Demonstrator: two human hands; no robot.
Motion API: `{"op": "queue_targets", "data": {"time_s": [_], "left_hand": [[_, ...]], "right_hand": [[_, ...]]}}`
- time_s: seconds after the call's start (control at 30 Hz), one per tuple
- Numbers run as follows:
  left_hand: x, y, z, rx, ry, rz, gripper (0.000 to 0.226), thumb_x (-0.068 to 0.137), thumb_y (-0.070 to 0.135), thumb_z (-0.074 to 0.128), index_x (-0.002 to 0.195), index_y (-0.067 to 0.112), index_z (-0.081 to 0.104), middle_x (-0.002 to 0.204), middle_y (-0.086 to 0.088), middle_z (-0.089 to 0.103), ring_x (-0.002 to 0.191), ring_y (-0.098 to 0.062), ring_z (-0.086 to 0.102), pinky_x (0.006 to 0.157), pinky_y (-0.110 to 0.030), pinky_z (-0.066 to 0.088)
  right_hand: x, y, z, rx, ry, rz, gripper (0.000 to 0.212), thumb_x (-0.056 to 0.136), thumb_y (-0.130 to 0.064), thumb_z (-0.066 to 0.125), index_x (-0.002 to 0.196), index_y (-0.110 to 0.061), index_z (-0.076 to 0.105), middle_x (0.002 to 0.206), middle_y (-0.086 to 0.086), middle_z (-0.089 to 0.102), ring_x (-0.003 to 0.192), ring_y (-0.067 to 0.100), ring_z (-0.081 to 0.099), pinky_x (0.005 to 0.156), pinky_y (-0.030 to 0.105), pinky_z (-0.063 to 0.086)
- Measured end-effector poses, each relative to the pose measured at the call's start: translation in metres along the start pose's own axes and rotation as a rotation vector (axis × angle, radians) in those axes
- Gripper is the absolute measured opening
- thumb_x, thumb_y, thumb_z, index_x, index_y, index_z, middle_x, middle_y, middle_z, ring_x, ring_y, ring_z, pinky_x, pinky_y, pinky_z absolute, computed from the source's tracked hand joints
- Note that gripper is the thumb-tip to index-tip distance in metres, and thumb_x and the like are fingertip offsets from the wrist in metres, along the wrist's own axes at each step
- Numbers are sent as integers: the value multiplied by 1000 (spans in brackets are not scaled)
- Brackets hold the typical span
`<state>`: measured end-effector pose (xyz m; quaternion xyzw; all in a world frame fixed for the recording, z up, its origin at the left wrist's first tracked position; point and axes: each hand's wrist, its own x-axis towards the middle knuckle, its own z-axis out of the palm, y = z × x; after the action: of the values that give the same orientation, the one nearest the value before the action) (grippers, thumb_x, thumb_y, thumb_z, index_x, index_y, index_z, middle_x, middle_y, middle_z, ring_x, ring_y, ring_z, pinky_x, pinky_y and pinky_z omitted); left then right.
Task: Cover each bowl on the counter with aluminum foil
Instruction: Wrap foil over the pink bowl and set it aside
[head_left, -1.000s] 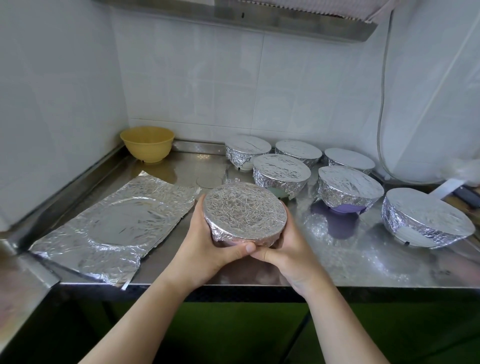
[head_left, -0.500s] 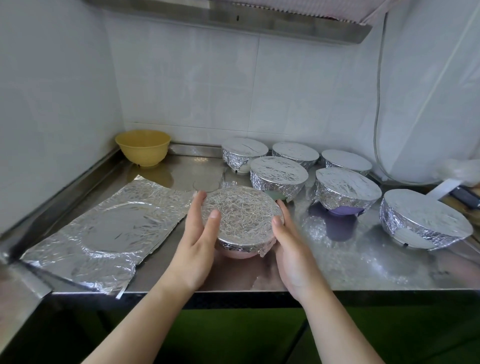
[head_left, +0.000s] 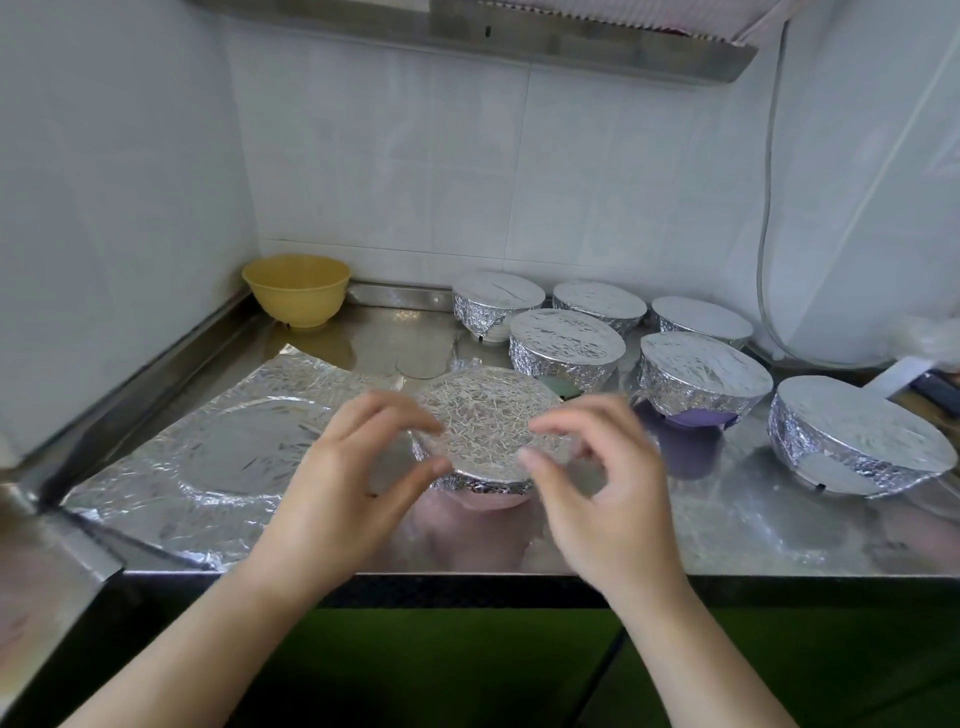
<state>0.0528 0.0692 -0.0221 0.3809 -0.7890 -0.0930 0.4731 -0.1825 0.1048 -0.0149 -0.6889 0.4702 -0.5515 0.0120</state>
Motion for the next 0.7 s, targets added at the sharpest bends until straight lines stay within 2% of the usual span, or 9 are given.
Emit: {"op": "queue_targets", "data": {"time_s": [0.07,0.13,0.3,0.43,0.57,0.7], "left_hand": [[-1,-7,-4,41,-30,98,13,91,26,81,103,23,76,112,12,62,112,-13,63,94,-31,50],[0,-12,-1,86,-15,175,8,95,26,78,98,19,77,108,10,64,106,-13,63,89,-32,51],[7,-17,7,127,-8,262,10,94,26,74,96,16,75,103,8,65,100,-15,62,84,-33,52],[12,-16,8,129,-46,252,14,95,32,70,96,19,77,105,10,66,102,-12,63,84,-31,53],[16,-18,5,144,-97,292,8,96,26,73,98,19,77,106,9,67,103,-13,62,87,-27,50],[16,-26,3,168,-82,281,8,92,22,77,99,18,76,108,7,67,106,-14,61,90,-27,49]], "right_hand": [[-2,-8,10,-38,-119,-103,13,87,-12,86,96,-15,77,99,-6,63,94,11,62,82,26,49],[-6,-10,23,-109,-161,-160,8,89,-15,85,91,-14,77,95,-9,61,93,14,61,77,32,50],[-10,-5,38,-217,-81,-255,6,93,-9,81,89,-13,77,89,-6,63,86,19,58,75,34,49],[-6,-1,38,-239,-83,-246,9,92,-6,80,86,-10,75,87,-4,63,84,19,59,74,36,50],[-4,5,26,-227,-147,-181,11,90,-2,80,87,-11,73,93,-5,62,89,20,61,76,39,51],[3,1,26,-240,-189,-164,15,90,-22,84,90,-14,72,96,-8,59,94,18,60,81,34,50]]}}
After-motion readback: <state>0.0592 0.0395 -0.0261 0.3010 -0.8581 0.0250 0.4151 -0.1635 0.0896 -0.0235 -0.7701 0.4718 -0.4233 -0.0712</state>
